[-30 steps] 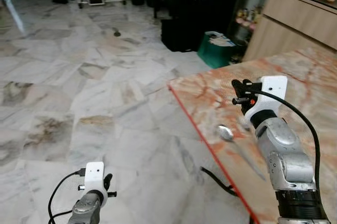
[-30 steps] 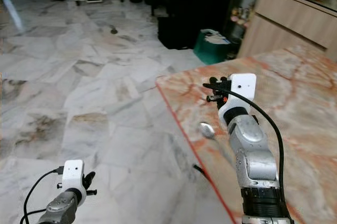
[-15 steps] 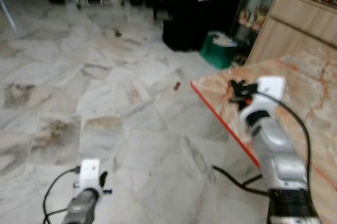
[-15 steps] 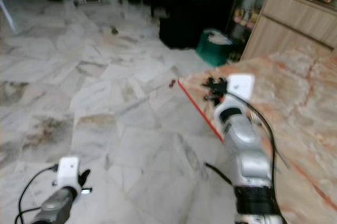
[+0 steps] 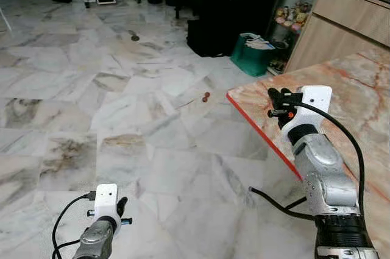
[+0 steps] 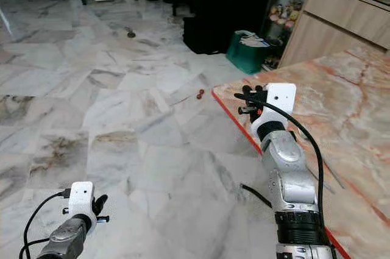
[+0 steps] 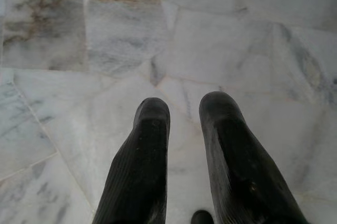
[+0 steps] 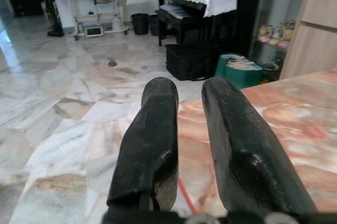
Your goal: Setting the table
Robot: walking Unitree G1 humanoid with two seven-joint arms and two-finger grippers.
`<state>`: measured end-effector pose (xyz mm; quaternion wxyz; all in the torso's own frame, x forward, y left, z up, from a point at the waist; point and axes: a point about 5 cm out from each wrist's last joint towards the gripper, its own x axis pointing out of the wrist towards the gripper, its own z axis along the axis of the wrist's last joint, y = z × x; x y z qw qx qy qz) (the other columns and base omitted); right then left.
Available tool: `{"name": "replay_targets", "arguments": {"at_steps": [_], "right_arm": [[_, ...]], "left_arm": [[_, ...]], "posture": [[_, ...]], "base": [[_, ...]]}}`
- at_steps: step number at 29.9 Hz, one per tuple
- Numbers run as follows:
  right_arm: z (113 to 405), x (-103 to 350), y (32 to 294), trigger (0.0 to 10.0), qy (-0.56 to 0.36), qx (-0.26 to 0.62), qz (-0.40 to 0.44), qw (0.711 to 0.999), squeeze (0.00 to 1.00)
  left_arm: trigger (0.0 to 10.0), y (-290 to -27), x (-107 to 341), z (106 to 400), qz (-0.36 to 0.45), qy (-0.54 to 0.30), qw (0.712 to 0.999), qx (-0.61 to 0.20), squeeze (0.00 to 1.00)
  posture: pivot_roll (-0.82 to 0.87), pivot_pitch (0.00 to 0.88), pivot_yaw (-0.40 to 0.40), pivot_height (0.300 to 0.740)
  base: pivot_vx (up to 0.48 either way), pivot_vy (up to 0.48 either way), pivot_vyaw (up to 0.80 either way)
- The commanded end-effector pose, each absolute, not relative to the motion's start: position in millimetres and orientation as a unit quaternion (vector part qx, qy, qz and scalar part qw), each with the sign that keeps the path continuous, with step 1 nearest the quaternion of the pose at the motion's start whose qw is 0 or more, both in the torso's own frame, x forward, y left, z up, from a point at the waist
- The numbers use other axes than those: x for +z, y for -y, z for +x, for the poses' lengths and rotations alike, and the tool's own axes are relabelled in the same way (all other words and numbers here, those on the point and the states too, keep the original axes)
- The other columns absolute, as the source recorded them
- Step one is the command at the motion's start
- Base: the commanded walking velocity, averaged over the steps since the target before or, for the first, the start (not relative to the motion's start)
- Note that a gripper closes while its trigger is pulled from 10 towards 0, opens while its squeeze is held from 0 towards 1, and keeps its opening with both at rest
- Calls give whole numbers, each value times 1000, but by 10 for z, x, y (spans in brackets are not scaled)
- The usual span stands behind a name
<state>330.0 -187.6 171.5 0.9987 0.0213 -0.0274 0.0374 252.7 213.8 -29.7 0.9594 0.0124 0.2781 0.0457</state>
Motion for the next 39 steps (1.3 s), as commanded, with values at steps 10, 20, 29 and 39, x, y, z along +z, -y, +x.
{"name": "replay_targets", "arguments": {"at_steps": [10, 20, 29, 39], "right_arm": [[3325, 1740, 1993, 10000, 35, 5, 24, 999, 0], [3328, 1739, 1994, 10000, 35, 4, 24, 999, 0], [3329, 1737, 1995, 10000, 36, 4, 24, 999, 0], [3404, 1820, 2047, 10000, 51, -33, 52, 997, 0]], "left_arm": [[10000, -2114, -331, 2497, 6, -288, 957, 40, 0], [10000, -2114, -331, 2497, 5, -288, 957, 40, 0], [10000, -2114, -331, 2497, 5, -288, 957, 40, 0], [10000, -2132, -352, 2471, 6, -295, 954, 44, 0]], "posture": [[112, 0, -26, 727], [112, 0, -26, 727], [112, 0, -26, 727], [122, 0, -36, 727]], "base": [[168, 0, 0], [240, 0, 0], [240, 0, 0], [51, 0, -217]]}}
